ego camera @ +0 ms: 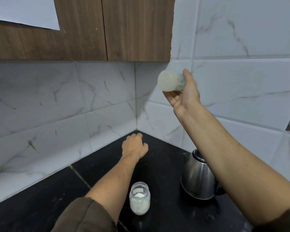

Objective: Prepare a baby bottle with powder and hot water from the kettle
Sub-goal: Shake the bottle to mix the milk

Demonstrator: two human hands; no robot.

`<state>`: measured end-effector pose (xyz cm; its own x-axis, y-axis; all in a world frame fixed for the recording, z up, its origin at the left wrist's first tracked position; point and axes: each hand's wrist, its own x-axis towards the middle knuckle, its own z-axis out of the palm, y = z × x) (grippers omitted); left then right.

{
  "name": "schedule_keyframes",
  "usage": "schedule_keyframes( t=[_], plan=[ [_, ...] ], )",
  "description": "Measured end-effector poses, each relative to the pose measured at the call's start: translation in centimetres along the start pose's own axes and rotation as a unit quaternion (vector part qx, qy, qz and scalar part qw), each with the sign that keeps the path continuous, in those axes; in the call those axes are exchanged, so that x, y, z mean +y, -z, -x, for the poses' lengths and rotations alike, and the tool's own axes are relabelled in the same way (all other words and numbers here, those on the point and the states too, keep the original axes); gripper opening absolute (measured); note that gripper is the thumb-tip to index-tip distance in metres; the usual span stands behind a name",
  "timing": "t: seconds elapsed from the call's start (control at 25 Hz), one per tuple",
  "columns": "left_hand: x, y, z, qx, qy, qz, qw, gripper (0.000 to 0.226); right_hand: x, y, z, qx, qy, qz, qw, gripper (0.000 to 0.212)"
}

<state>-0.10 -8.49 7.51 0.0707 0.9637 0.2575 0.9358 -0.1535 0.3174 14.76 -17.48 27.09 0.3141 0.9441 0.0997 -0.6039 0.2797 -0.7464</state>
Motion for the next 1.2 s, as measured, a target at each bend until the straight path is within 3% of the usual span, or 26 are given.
schedule_keyframes(
  t=[0.16, 0.2, 0.36, 0.52, 0.68, 0.88, 1.04, 1.2],
  plan=[
    [-0.5, 0.2, -0.2, -0.002, 0.011, -0.003, 1.000, 0.049, 0.6, 0.3, 0.9, -0.114, 0.003, 0.164, 0.980, 0.038],
    [-0.6, 0.1, -0.2, -0.001, 0.010, -0.003, 1.000, 0.050, 0.4, 0.3, 0.8, -0.113, 0.014, 0.161, 0.980, 0.038],
    [-0.5, 0.0, 0.0, 0.002, 0.008, -0.002, 1.000, 0.050, -0.3, 0.6, -0.3, 0.001, -0.029, -0.037, 0.999, 0.037],
    [-0.2, 0.2, -0.1, 0.001, 0.003, -0.001, 1.000, 0.050, 0.4, 0.6, 0.6, -0.095, -0.022, 0.146, 0.985, 0.045],
    [-0.2, 0.2, 0.0, 0.004, 0.003, -0.003, 1.000, 0.050, -0.7, 0.6, -0.4, -0.009, 0.000, -0.008, 1.000, 0.050],
    [-0.5, 0.2, -0.1, 0.002, 0.009, -0.003, 1.000, 0.050, 0.0, 1.1, 0.3, -0.091, -0.010, 0.143, 0.986, 0.043],
    [-0.6, 0.1, 0.3, 0.003, 0.007, -0.003, 1.000, 0.049, -0.5, 1.3, -0.6, 0.002, -0.003, 0.002, 1.000, 0.051],
    [-0.7, 0.2, 0.2, 0.000, 0.006, -0.006, 1.000, 0.049, 0.3, 1.2, 0.7, -0.104, -0.030, 0.202, 0.973, 0.047]
  ],
)
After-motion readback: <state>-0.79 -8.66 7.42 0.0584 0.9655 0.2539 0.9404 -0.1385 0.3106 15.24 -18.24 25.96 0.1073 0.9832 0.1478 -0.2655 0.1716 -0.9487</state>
